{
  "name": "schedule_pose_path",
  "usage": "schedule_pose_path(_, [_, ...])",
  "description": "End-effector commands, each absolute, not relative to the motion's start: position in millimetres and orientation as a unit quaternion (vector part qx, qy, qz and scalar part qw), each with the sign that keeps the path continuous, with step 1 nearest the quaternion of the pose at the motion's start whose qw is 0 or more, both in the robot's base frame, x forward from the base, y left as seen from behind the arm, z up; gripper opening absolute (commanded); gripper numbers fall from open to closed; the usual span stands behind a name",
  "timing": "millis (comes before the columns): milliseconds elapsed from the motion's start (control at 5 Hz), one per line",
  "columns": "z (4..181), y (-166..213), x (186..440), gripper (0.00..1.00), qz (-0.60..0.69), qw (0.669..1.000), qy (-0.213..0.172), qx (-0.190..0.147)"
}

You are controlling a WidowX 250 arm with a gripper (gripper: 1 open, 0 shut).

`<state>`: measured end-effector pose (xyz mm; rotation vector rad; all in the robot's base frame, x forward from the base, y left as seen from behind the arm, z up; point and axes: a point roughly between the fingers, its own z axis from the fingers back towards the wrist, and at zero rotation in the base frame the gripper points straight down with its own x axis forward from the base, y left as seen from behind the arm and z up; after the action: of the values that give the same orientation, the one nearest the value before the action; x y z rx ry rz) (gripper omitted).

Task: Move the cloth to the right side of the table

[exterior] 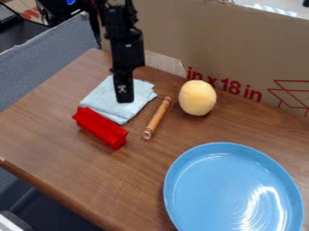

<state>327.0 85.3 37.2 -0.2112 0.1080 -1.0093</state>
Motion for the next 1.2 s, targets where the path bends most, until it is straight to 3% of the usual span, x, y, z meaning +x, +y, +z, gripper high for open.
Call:
schedule_pose_path(0, [67.5,85,331,0.0,-0.481,0.873,0.031,-0.073])
schedule_pose_path(200, [57.2,81,334,0.0,-0.478,0.876,0.021,-0.069])
schedule_pose_path(400, [58.0,90,338,0.0,-0.477,0.876,0.023,-0.062])
schedule_pose_path(800, [33.3,71,332,0.0,-0.477,0.876,0.024,-0.068])
schedule_pose_path(1000, [36.1,53,328,0.0,-0.473,0.878,0.025,-0.068])
